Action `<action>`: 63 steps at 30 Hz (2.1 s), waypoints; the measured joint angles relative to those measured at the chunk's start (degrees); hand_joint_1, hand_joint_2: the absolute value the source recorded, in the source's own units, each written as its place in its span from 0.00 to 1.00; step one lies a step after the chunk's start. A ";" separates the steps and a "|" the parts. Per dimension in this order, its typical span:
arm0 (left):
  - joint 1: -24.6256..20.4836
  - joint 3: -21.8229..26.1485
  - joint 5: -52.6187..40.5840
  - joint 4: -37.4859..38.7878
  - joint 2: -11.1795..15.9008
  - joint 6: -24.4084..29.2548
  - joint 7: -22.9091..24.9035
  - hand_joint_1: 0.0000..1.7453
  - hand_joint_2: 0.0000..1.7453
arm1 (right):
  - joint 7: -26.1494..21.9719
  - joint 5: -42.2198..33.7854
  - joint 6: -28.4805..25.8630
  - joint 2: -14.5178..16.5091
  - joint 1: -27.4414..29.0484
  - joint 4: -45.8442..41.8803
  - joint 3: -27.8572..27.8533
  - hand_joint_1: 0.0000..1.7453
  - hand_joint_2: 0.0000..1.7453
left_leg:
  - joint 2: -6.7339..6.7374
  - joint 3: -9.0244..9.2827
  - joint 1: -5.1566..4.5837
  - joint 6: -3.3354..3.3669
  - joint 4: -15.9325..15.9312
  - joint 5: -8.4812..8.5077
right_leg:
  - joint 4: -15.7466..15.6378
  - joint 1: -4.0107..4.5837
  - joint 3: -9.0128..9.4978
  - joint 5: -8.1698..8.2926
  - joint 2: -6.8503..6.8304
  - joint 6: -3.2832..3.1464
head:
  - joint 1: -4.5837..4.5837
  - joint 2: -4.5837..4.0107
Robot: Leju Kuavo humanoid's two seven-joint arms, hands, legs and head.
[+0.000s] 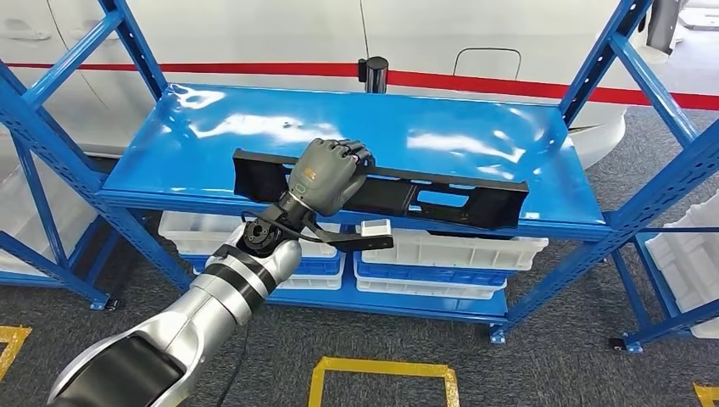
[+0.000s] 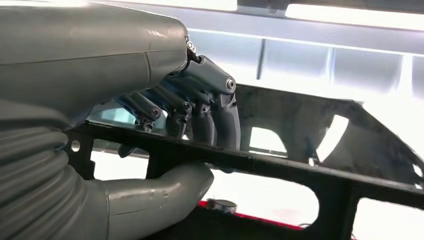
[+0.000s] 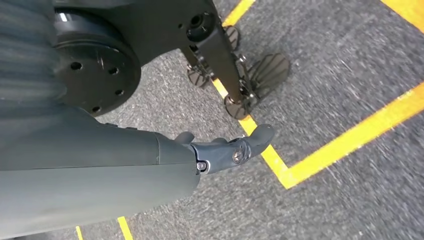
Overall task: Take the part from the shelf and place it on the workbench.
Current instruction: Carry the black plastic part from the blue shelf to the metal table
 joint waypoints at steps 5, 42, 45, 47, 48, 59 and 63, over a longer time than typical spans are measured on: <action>-0.18 0.00 -0.04 -0.02 -0.07 0.00 0.00 1.00 1.00 | 0.01 0.00 0.00 0.15 0.01 0.00 0.00 0.00 1.00 | 0.25 -2.16 0.08 2.32 -0.59 2.26 | 8.58 -0.05 -4.62 -5.27 -0.02 0.17 | 0.37 0.00; 0.08 0.11 -1.07 0.50 -1.00 0.00 -0.90 1.00 1.00 | 0.17 -0.47 0.13 0.29 -0.32 0.00 0.00 0.00 1.00 | 0.19 -6.87 0.30 1.53 -0.05 5.35 | 6.62 -0.28 1.60 -7.04 -0.07 1.59 | 0.92 0.00; 0.03 0.11 -1.07 0.52 -1.09 0.00 -0.85 1.00 1.00 | 0.16 -0.51 0.11 0.20 -0.36 0.00 0.00 0.00 1.00 | 0.32 -7.26 0.15 0.42 -0.29 6.53 | 0.42 0.25 5.47 -6.77 0.09 0.58 | 0.78 0.00; -0.02 0.10 -1.06 0.53 -1.17 0.01 -0.84 1.00 1.00 | 0.15 -0.53 0.11 0.23 -0.33 0.00 0.00 0.00 1.00 | 0.36 -7.34 0.28 -0.38 -0.59 7.05 | 0.25 0.13 4.80 -6.07 0.12 -0.30 | 0.79 0.00; -0.05 0.11 -1.04 0.54 -1.19 0.00 -0.83 1.00 1.00 | 0.15 -0.54 0.11 0.28 -0.34 0.00 0.00 0.00 1.00 | 0.39 -7.65 0.36 -0.68 -0.20 6.39 | 0.14 -0.08 4.65 -5.58 0.08 -0.90 | 0.72 0.00; -0.09 0.10 -0.93 1.02 -1.09 0.01 -0.81 1.00 1.00 | 0.15 -0.57 0.11 0.31 -0.24 0.00 0.00 0.00 1.00 | 0.35 -0.77 0.28 -0.80 1.47 -0.45 | 0.54 -0.16 0.71 -1.79 -0.08 -1.03 | 0.64 0.00; -0.20 0.10 -0.89 1.07 -1.22 0.01 -0.79 1.00 1.00 | 0.15 -0.57 0.10 0.30 -0.25 0.01 0.00 0.00 1.00 | 0.26 -1.26 -0.08 0.93 0.18 0.67 | 0.64 0.02 -0.22 -1.19 -0.09 0.52 | 0.65 0.00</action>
